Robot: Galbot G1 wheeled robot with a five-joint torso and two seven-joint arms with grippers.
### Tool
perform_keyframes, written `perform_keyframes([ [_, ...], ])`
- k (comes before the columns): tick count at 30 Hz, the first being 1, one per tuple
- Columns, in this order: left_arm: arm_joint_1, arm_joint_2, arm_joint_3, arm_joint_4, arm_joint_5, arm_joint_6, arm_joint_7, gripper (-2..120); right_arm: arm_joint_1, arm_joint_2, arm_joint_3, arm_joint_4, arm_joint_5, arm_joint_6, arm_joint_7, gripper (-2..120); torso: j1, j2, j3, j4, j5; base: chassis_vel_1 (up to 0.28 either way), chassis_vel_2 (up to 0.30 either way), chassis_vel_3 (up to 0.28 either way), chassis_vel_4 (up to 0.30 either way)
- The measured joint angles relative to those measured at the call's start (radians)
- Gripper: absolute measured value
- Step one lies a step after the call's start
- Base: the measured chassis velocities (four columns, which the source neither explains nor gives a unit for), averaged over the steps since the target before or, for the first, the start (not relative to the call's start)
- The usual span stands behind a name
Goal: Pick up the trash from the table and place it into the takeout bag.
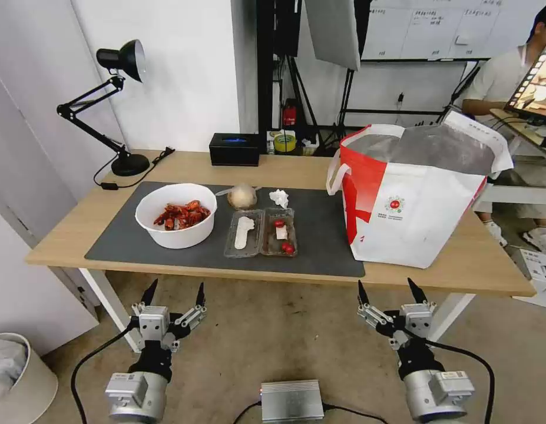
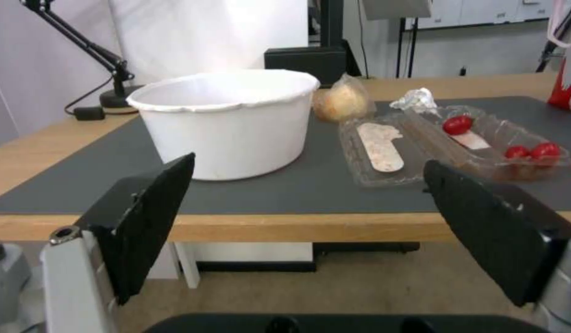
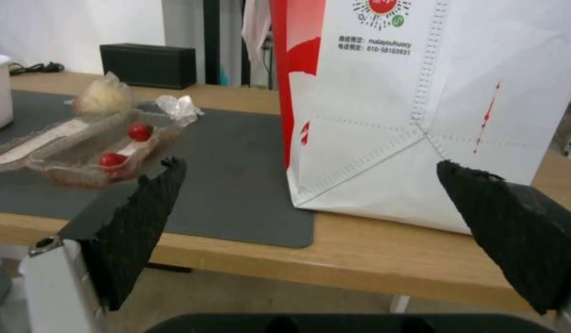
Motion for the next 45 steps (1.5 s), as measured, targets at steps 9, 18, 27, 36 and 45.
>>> perform_keyframes([
  [9,0.0,0.0,0.0,0.0,-0.002,0.001,-0.001,100,0.0,0.0,0.0,0.0,0.0,0.0,0.0,100,0.0,0.0,0.0,0.0,0.0,0.0,0.0,0.0,0.0],
  [18,-0.022,0.017,0.041,-0.026,-0.121,0.16,-0.116,100,0.024,-0.221,0.015,0.033,0.212,-0.186,0.055,100,0.0,0.0,0.0,0.0,0.0003,0.0,0.0,0.0,0.0],
  [27,-0.052,0.039,0.094,-0.063,-0.279,0.373,-0.269,100,0.036,-0.298,0.016,0.028,0.271,-0.196,0.061,100,0.0,0.0,0.0,0.0,0.0001,0.0,0.0,0.0,0.0],
  [36,-0.073,0.062,0.069,-0.14,-0.389,0.379,-0.318,100,0.053,-0.299,0.008,0.023,0.293,-0.137,0.044,100,0.0,0.0,0.0,0.0,0.0,0.0,0.0,0.0,0.0],
  [45,-0.215,0.105,0.1,-0.1,-0.912,0.403,-0.407,100,0.104,-0.342,0.001,0.019,0.382,-0.177,0.046,100,0.0,0.0,0.0,-0.0001,-0.0002,0.0,0.0,0.0,0.0],
])
